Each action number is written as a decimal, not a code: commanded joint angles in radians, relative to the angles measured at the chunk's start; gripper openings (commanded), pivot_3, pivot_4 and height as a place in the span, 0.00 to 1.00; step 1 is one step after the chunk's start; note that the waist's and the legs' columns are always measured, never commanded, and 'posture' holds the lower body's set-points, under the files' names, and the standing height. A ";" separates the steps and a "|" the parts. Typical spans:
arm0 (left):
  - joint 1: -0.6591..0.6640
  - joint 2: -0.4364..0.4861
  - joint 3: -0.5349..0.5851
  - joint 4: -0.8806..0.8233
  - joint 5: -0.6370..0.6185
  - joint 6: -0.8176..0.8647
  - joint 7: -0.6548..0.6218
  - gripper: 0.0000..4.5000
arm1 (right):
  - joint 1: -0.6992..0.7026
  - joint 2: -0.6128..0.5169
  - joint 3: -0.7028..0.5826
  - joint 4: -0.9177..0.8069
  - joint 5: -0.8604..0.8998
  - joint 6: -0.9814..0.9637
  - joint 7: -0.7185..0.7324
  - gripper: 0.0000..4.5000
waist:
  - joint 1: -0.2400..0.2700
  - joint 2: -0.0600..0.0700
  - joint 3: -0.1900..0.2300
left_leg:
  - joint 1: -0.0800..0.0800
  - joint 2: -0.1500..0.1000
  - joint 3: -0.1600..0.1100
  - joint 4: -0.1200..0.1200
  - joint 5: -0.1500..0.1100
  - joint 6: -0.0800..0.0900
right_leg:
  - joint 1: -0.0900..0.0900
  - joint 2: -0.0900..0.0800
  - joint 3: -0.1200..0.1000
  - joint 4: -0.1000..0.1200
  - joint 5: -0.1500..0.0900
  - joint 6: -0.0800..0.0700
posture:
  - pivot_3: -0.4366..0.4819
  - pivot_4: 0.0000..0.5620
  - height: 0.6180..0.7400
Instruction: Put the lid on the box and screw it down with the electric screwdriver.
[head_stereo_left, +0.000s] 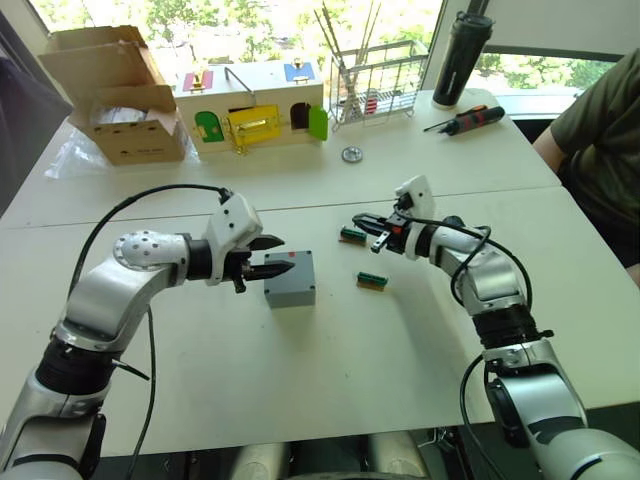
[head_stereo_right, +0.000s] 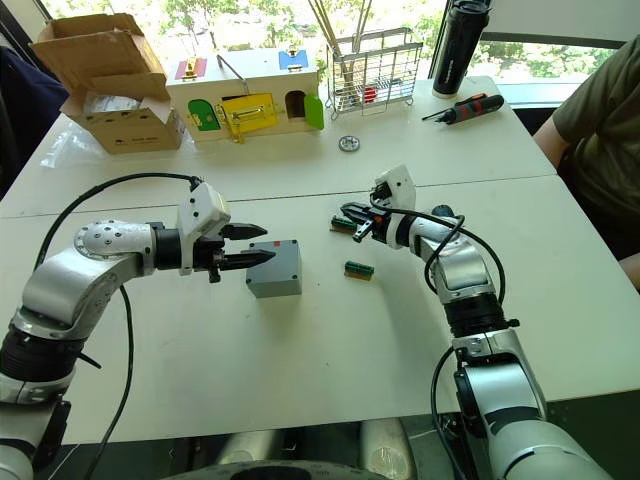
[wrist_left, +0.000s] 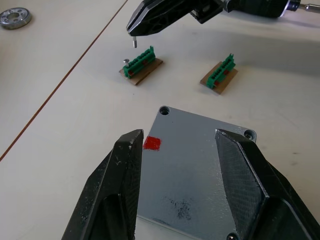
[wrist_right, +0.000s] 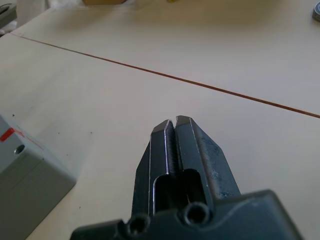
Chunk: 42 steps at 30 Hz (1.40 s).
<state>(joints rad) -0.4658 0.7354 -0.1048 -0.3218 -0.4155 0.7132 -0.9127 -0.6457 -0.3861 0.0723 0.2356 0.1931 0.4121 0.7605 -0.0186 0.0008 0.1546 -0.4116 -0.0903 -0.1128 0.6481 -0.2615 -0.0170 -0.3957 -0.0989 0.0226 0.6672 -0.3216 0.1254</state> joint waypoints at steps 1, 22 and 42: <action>-0.007 -0.001 0.004 -0.001 0.010 -0.025 0.000 0.51 | -0.016 -0.010 -0.025 -0.097 0.030 0.027 -0.004 0.01 | 0.000 0.000 0.000 | 0.000 0.000 0.000 0.000 0.000 0.000 | 0.000 0.000 0.000 0.000 0.000 0.000 | 0.48 0.27 1.00; 0.042 0.116 0.057 0.034 -0.015 -0.035 -0.084 0.51 | 0.091 0.056 0.121 -0.452 0.143 0.240 -0.022 0.01 | 0.000 0.000 0.000 | 0.000 0.000 0.000 0.000 0.000 0.000 | 0.000 0.000 0.000 0.000 0.000 0.000 | 0.48 0.27 1.00; 0.039 0.094 0.052 0.031 -0.003 -0.034 -0.066 0.51 | 0.081 0.066 0.160 -0.365 0.113 0.180 -0.013 0.01 | 0.000 0.000 0.000 | 0.000 0.000 0.000 0.000 0.000 0.000 | 0.000 0.000 0.000 0.000 0.000 0.000 | 0.48 0.27 1.00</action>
<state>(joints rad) -0.4247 0.8253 -0.0635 -0.2699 -0.4226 0.6880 -0.9806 -0.5427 -0.3317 0.2307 -0.1135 0.3067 0.6149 0.7435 -0.0185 0.0008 0.1546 -0.4116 -0.0903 -0.1132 0.6478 -0.2615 -0.0169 -0.3960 -0.0989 0.0226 0.6675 -0.3216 0.1254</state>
